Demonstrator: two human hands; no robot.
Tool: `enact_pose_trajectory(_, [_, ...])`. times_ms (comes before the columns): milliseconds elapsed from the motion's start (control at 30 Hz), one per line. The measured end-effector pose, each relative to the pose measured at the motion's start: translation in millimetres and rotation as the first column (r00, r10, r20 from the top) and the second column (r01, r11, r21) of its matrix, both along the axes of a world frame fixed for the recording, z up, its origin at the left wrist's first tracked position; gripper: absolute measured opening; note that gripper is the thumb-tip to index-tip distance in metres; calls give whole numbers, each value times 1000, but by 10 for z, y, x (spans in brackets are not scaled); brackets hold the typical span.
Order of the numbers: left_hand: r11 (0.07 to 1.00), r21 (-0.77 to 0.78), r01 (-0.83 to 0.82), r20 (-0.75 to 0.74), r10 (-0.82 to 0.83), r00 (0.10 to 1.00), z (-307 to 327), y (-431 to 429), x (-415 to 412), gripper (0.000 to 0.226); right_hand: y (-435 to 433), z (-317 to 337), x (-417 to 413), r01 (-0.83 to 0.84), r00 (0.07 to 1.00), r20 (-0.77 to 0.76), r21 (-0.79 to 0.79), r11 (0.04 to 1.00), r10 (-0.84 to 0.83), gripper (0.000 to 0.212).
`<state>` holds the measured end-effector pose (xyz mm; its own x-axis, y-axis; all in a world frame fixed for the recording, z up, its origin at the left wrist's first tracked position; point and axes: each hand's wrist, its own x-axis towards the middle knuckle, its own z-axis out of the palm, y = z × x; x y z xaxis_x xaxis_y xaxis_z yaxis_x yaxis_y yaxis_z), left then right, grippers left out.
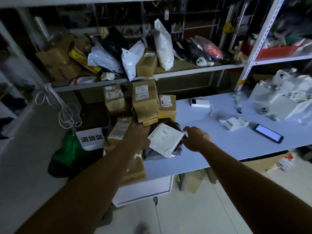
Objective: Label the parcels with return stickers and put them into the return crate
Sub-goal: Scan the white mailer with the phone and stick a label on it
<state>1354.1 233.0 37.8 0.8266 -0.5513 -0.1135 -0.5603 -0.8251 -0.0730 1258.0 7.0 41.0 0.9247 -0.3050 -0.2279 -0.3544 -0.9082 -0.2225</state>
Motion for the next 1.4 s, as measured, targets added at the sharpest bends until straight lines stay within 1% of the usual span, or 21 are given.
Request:
enact_pose_trajectory(100, [999, -41, -36, -126, 31, 992, -271, -257, 215, 39, -196, -295, 179, 108, 994, -1, 221, 969, -110, 54])
enact_pose_trajectory(167, [992, -93, -86, -220, 64, 973, -505, -369, 369, 48, -212, -476, 277, 178, 982, -9, 378, 908, -188, 56])
enact_pose_trajectory(267, [971, -125, -203, -392, 140, 909, -978, -579, 643, 68, -258, -896, 547, 277, 957, -80, 531, 801, -278, 57])
enact_pose_trajectory(333, [947, -141, -288, -466, 193, 864, -1278, -676, 741, 72, -282, -1188, 712, 332, 939, -129, 582, 742, -320, 53])
enact_pose_trajectory(400, [926, -131, -355, -490, 251, 835, -1531, -735, 792, 76, -294, -1398, 843, 411, 906, -194, 618, 670, -376, 48])
enact_pose_trajectory(467, [894, -102, -436, -503, 332, 798, -1743, -774, 861, 87, -297, -1542, 938, 477, 872, -252, 633, 610, -420, 41])
enact_pose_trajectory(500, [876, -99, -473, -523, 358, 774, -1827, -792, 905, 93, -315, -1621, 987, 502, 856, -261, 629, 594, -446, 38])
enact_pose_trajectory(600, [817, -111, -566, -552, 423, 718, -1954, -833, 1044, 103, -374, -1747, 1104, 556, 812, -264, 624, 550, -521, 21])
enact_pose_trajectory(667, [738, -147, -658, -619, 450, 644, -1926, -865, 1086, 99, -404, -1768, 1155, 576, 795, -297, 641, 507, -528, 13])
enact_pose_trajectory(733, [679, -169, -714, -671, 452, 588, -1844, -903, 1065, 81, -458, -1789, 1181, 563, 807, -296, 648, 513, -511, 6])
enact_pose_trajectory(800, [652, -188, -735, -676, 457, 578, -1797, -926, 1011, 59, -544, -1816, 1196, 525, 832, -257, 651, 548, -492, 7])
enact_pose_trajectory(833, [624, -199, -756, -683, 465, 563, -1740, -958, 962, 55, -598, -1818, 1200, 499, 848, -234, 656, 566, -476, 8])
enact_pose_trajectory(867, [590, -209, -780, -699, 467, 541, -1704, -994, 912, 54, -658, -1811, 1190, 473, 862, -217, 668, 575, -458, 15])
enact_pose_trajectory(900, [565, -233, -791, -704, 463, 538, -1647, -1045, 852, 53, -731, -1794, 1175, 450, 874, -204, 681, 577, -441, 24])
enact_pose_trajectory(967, [557, -282, -781, -700, 438, 565, -1529, -1198, 733, 48, -926, -1741, 1116, 408, 892, -177, 710, 574, -415, 34])
enact_pose_trajectory(1033, [534, -330, -778, -713, 400, 576, -1425, -1419, 611, 46, -1201, -1690, 1024, 373, 908, -158, 728, 575, -389, 32])
enact_pose_trajectory(1133, [470, -399, -787, -733, 352, 582, -1328, -1819, 393, 45, -1715, -1615, 851, 329, 930, -131, 716, 616, -344, 34])
enact_pose_trajectory(1167, [463, -417, -782, -729, 344, 592, -1299, -1970, 307, 45, -1907, -1593, 797, 315, 936, -121, 711, 629, -331, 36])
enact_pose_trajectory(1267, [475, -438, -763, -715, 330, 616, -1359, -2408, 49, 38, -2496, -1571, 633, 291, 946, -96, 677, 676, -311, 40])
enact_pose_trajectory(1367, [470, -414, -779, -733, 335, 592, -1425, -2845, -240, 49, -2977, -1601, 489, 324, 939, -125, 632, 704, -320, 44])
enact_pose_trajectory(1400, [472, -411, -780, -737, 331, 589, -1469, -2969, -320, 47, -3106, -1622, 442, 344, 934, -145, 615, 710, -327, 46])
